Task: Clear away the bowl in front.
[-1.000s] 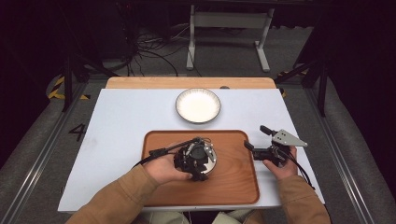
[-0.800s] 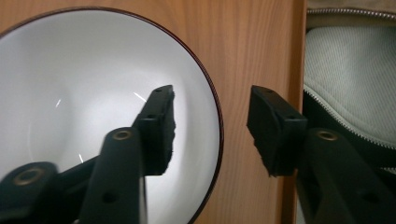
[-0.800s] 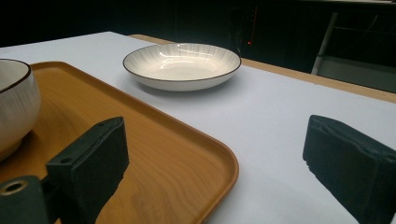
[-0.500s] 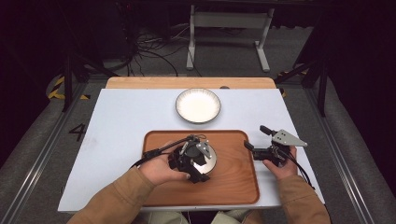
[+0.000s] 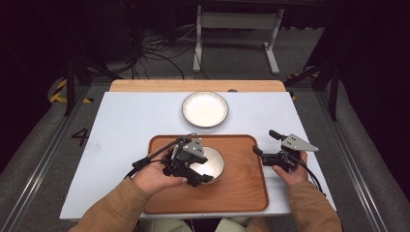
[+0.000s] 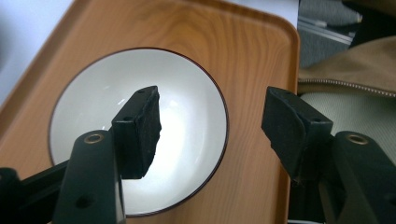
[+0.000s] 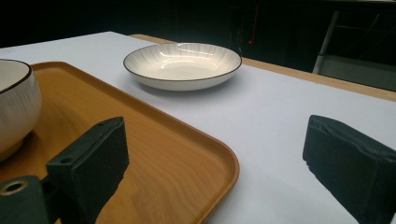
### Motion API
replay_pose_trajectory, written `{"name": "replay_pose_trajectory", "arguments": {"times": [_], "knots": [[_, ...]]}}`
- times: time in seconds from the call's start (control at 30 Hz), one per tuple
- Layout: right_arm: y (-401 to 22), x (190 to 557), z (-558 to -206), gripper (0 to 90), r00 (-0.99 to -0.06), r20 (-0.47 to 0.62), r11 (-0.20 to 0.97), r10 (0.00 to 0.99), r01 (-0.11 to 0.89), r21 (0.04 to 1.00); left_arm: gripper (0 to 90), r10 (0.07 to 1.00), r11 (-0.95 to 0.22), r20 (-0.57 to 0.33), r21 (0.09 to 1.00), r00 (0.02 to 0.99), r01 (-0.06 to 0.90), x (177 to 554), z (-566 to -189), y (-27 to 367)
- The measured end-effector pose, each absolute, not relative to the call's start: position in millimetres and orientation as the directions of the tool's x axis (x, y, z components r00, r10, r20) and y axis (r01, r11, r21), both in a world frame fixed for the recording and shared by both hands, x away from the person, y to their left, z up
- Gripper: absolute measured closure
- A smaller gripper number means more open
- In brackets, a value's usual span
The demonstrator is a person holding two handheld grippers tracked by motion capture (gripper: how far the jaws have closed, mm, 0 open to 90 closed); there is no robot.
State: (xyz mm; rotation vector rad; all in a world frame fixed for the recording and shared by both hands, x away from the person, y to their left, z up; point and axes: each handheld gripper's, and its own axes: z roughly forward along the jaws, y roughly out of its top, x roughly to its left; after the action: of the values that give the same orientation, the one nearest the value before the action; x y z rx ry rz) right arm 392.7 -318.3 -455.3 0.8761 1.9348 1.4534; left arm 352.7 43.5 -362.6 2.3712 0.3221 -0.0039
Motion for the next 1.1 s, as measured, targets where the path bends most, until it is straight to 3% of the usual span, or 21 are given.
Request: {"name": "replay_pose_trajectory", "arguments": {"times": [0.23,0.43,0.83,1.1], "knots": [[-319,393,-455,7.2,-0.629,-0.053,0.199,0.776,0.164,0.966,37.1,0.276,-0.623,-0.081,0.744,0.958,0.242,355,-364,60],[-319,393,-455,7.2,-0.627,-0.048,0.196,0.777,0.168,0.966,26.6,0.320,-0.556,-0.076,0.792,0.944,0.252,354,-366,73],[-319,393,-455,7.2,-0.630,-0.043,0.191,0.775,0.170,0.967,16.9,0.417,-0.430,-0.024,0.875,0.908,0.221,357,-376,105],[-319,393,-455,6.9,-0.627,-0.046,0.192,0.778,0.168,0.967,12.6,0.487,-0.372,-0.059,0.889,0.871,0.268,363,-383,128]]}}
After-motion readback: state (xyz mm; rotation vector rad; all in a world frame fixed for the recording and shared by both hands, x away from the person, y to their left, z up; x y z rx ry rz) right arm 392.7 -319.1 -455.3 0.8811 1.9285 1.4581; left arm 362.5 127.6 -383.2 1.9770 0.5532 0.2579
